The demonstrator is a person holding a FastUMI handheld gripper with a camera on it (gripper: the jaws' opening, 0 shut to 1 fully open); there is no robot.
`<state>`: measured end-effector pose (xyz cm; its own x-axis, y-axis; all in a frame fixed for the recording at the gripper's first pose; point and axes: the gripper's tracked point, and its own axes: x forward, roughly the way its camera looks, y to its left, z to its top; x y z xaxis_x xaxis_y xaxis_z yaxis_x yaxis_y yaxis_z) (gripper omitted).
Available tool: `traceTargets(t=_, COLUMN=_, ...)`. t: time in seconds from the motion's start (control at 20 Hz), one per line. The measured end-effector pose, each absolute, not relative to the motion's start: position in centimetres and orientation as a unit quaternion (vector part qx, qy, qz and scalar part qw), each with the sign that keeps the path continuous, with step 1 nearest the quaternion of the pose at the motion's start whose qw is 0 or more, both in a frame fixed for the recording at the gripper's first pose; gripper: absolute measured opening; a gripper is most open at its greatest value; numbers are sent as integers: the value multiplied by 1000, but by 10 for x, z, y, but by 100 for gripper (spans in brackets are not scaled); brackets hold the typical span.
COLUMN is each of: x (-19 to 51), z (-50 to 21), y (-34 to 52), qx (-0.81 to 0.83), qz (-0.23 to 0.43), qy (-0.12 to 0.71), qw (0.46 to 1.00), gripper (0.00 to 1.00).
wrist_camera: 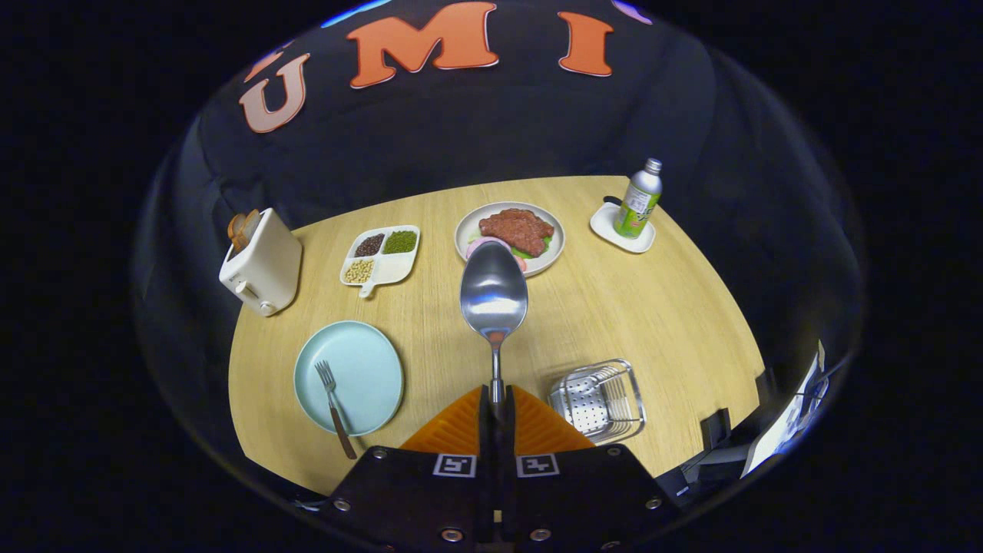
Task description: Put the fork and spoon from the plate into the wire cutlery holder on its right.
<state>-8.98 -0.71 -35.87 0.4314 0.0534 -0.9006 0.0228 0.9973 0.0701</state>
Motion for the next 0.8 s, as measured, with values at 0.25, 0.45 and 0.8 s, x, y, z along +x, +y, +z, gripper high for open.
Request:
traceTargets(t=0.25, x=-112, z=-367, y=-64, qx=30, qz=-26, qy=543, qw=839, gripper=5)
traceTargets(t=0.45, x=-140, z=-389, y=-86, qx=25, qz=-22, qy=577, qw=816, gripper=5)
traceTargets(t=0.8, x=-164, z=-420, y=-92, qx=6, qz=10, qy=618, qw=786, gripper=6)
